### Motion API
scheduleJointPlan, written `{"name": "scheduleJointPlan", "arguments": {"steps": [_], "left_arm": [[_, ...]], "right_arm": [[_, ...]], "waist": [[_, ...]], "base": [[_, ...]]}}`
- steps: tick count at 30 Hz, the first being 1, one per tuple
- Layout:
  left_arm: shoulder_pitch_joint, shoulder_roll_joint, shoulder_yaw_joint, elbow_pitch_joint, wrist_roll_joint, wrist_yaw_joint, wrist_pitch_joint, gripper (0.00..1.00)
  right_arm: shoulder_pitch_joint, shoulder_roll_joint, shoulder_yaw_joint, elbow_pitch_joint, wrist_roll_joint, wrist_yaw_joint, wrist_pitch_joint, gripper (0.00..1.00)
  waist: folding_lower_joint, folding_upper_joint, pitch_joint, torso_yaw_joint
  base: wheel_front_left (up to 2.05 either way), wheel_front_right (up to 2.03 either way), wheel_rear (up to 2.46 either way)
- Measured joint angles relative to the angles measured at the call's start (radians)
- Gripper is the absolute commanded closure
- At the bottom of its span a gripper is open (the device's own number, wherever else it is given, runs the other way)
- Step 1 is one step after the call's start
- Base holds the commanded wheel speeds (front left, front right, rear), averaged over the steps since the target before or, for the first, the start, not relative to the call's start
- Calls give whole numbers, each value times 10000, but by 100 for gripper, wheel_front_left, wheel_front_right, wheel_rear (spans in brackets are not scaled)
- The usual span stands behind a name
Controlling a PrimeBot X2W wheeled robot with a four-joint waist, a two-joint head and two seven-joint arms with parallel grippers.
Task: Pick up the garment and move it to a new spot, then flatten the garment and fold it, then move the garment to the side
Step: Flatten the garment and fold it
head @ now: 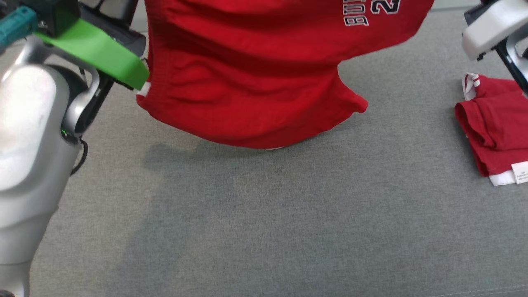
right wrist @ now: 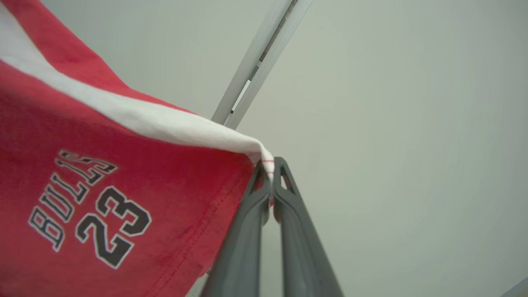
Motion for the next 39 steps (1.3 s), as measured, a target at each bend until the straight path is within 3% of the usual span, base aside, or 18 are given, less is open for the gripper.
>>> {"name": "scheduleJointPlan", "arguments": {"steps": [6, 11, 15, 19, 27, 33, 39], "left_arm": [[-2083, 98, -115, 1444, -286, -50, -109, 100], [-3991, 58, -456, 3193, -257, -67, -905, 100], [-5624, -261, -138, 4633, 107, 8, -1904, 100], [-6290, -694, 186, 5461, 336, 98, -2136, 100], [-5098, -1183, 1415, 5473, 556, 96, -2174, 100], [-3210, -1409, 2336, 4587, 1012, 6, -2178, 100], [-796, -1618, 2660, 3530, 1586, -48, -2180, 100]], "right_arm": [[-2748, 362, 918, 1325, -50, 0, -63, 100], [-4863, 1080, 1227, 3526, -385, 2, -617, 100], [-6370, 1582, 662, 4842, -1080, 2, -1701, 100], [-6813, 2174, 33, 5789, -2098, 2, -2395, 100], [-5840, 2890, 86, 6913, -3275, 4, -2638, 100], [-4372, 3072, -42, 6575, -3290, 4, -2661, 100], [-2752, 2926, 305, 6123, -2968, 2, -2661, 100]], "waist": [[0, -1, 1239, -55], [2, 0, 2368, -215], [2, 0, 3167, -339], [2, 0, 3789, -437], [2, 0, 4132, -426], [1, 0, 3933, -316], [0, 0, 3371, -213]], "base": [[0, 0, 0], [0, 0, 0], [0, 0, 0], [0, 0, 0], [0, 0, 0], [0, 0, 0], [0, 0, 0]]}}
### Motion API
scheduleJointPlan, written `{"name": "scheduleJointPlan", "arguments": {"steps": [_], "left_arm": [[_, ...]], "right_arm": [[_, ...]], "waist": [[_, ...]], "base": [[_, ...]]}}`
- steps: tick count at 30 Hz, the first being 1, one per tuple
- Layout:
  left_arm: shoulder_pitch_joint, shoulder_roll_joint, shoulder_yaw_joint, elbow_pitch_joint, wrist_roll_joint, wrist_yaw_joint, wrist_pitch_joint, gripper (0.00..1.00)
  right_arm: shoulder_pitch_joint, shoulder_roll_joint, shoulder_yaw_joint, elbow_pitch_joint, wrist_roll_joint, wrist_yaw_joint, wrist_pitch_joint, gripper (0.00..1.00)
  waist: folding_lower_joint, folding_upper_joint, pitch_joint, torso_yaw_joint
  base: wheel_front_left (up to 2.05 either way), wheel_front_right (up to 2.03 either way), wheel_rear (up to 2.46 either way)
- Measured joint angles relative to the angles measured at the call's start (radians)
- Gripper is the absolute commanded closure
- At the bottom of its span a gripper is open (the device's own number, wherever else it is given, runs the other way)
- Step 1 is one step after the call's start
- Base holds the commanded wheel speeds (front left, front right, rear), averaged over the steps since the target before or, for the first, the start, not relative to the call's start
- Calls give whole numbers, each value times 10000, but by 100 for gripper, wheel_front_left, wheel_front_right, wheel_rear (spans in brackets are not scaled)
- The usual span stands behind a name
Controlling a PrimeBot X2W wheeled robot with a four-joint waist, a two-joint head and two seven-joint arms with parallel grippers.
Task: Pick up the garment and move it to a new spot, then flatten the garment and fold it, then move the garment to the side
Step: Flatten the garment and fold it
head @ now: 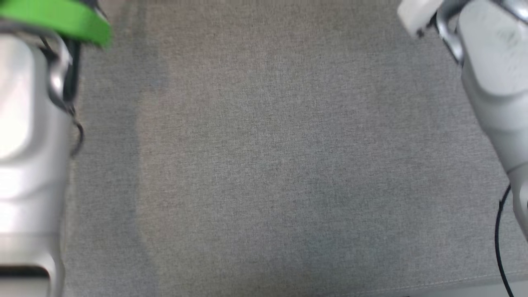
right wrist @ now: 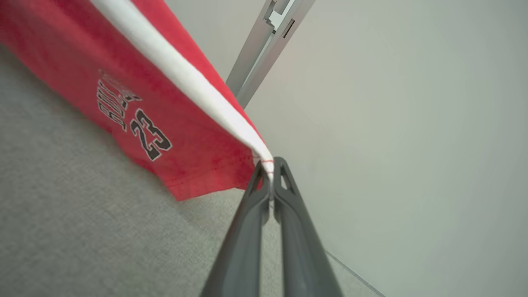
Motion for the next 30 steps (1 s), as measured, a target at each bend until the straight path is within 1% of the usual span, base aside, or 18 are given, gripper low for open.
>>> {"name": "scheduleJointPlan", "arguments": {"steps": [3, 6, 11, 15, 19, 24, 27, 30], "left_arm": [[1249, -36, -326, -506, 96, -4, 2, 100], [2387, 81, -679, -773, 192, -4, 2, 100], [3981, 268, -1582, -819, 251, -4, 2, 100], [4888, 407, -2107, -911, 320, -4, 2, 100], [5657, 430, -2313, -1187, 332, -4, 0, 100], [6496, 460, -2594, -1724, 426, -21, 0, 100], [6964, 476, -2577, -1983, 426, -31, 0, 100], [7441, 506, -2546, -2217, 416, -31, 2, 100]], "right_arm": [[852, -198, 564, -192, 274, 0, 0, 100], [1582, -426, 1137, -339, 663, 0, 0, 100], [2670, -830, 2111, -6, 1827, 0, 0, 100], [3203, -1058, 2997, 119, 2686, 0, 0, 100], [3666, -1432, 4048, 510, 3379, 0, 0, 100], [3985, -2079, 5156, 483, 4554, 0, 123, 100], [4181, -2579, 5850, 174, 5250, 2, 445, 100], [4408, -3068, 6598, -470, 6092, 6, 844, 100]], "waist": [[-2, 0, -400, 52], [-1, 0, -867, 109], [-2, 0, -1745, 225], [-2, 0, -2425, 319], [-2, 0, -3043, 401], [-2, 0, -3801, 488], [-2, 0, -4184, 504], [-2, 0, -4511, 482]], "base": [[0, 0, 0], [0, 0, 0], [0, 0, 0], [0, 0, 0], [0, 0, 0], [0, 0, 0], [0, 0, 0], [0, 0, 0]]}}
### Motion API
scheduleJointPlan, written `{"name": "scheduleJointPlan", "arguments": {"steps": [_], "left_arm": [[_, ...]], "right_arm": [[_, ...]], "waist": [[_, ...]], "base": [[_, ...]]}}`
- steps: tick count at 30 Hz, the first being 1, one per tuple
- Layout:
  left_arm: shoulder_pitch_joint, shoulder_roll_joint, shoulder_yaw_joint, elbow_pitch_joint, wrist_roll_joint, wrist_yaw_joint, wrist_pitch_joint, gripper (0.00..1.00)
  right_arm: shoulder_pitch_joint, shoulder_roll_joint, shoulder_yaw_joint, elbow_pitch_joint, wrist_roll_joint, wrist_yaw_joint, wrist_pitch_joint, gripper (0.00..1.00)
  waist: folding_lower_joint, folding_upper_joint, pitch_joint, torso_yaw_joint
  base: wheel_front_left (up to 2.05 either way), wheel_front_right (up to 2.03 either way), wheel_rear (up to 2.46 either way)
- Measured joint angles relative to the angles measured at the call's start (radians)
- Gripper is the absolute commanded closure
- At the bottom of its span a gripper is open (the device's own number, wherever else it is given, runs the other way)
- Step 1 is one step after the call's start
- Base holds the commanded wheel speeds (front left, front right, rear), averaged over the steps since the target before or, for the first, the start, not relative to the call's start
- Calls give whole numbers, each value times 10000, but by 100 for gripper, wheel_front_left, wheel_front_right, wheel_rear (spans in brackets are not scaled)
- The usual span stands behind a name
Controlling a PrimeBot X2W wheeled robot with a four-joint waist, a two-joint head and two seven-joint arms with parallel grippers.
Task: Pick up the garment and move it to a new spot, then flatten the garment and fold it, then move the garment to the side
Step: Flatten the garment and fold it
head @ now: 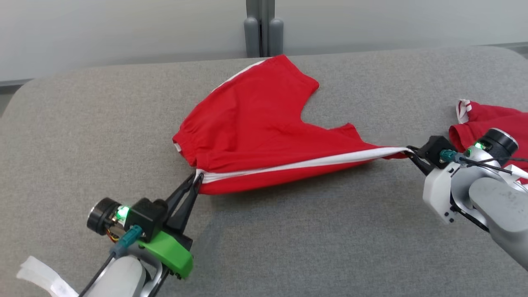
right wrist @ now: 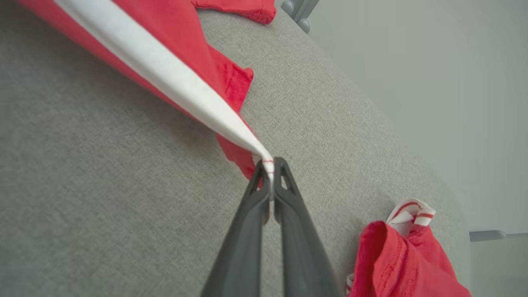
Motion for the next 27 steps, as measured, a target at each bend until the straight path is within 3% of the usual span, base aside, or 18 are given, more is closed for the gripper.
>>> {"name": "scheduleJointPlan", "arguments": {"steps": [2, 7, 13, 27], "left_arm": [[444, 82, -196, -203, -4, 0, 0, 100], [1049, 238, -529, -437, -113, -2, -2, 100], [1600, 387, -1053, -688, -527, -2, -2, 100], [1966, 1348, -2420, -1338, -888, 0, -2, 100]], "right_arm": [[-18, -725, 849, -602, 222, 4, 384, 100], [13, -1448, 1452, -1651, 731, 4, 832, 100], [173, -2289, 1634, -2778, 872, 4, 1569, 100], [1371, -4815, 1739, -6857, 1741, 0, 3825, 100]], "waist": [[0, 0, -267, -59], [0, 0, -566, -226], [0, 0, -773, -315], [0, 0, -471, -194]], "base": [[0, 0, 0], [0, 0, 0], [0, 0, 0], [0, 0, 0]]}}
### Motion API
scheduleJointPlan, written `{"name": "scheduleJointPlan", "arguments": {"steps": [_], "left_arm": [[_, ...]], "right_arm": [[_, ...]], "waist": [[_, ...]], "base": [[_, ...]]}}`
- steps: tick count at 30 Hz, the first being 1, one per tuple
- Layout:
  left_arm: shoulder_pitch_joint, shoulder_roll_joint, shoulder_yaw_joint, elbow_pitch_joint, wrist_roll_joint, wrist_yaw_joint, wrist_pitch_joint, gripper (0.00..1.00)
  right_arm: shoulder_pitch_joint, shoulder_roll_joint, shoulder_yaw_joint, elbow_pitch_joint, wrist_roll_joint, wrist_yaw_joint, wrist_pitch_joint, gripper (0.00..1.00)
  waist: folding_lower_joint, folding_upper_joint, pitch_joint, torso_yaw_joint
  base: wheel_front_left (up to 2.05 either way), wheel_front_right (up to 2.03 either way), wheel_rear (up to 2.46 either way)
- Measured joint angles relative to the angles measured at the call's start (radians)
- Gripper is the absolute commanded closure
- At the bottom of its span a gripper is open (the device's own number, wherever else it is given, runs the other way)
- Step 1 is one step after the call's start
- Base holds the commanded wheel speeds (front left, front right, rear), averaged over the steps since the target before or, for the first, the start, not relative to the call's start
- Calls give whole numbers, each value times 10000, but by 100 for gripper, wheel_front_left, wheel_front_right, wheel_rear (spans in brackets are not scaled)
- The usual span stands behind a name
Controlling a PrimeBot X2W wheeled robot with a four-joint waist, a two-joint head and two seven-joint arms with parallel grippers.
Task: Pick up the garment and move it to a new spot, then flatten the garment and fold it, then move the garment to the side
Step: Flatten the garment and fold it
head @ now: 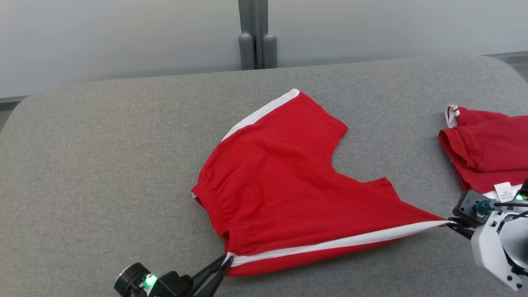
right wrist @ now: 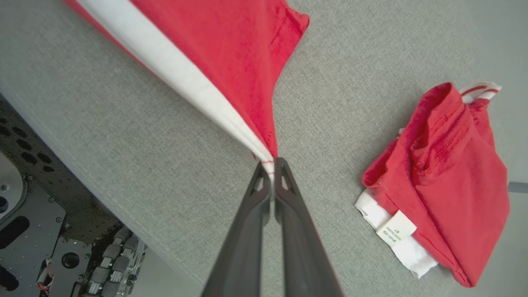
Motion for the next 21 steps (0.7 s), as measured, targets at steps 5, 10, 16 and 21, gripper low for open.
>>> {"name": "scheduleJointPlan", "arguments": {"steps": [5, 10, 16, 21], "left_arm": [[-58, 40, 178, -357, -111, 0, -2, 100], [-454, -267, 414, -504, -82, 0, -2, 100], [-1175, -809, 522, -556, 42, 0, -2, 100], [-1677, -1480, 840, -431, -40, 2, -2, 100]], "right_arm": [[-289, -585, -410, -606, -148, 2, 236, 100], [-715, -721, -725, -779, -295, 2, 366, 100], [-1617, -838, -811, -765, -663, 0, 642, 100], [-2906, -535, -677, -518, -610, -6, 830, 100]], "waist": [[0, 0, 56, 133], [0, 0, 112, 406], [1, 0, 277, 924], [1, 0, 530, 1472]], "base": [[0, 0, 0], [0, 0, 0], [0, 0, 0], [0, 0, 0]]}}
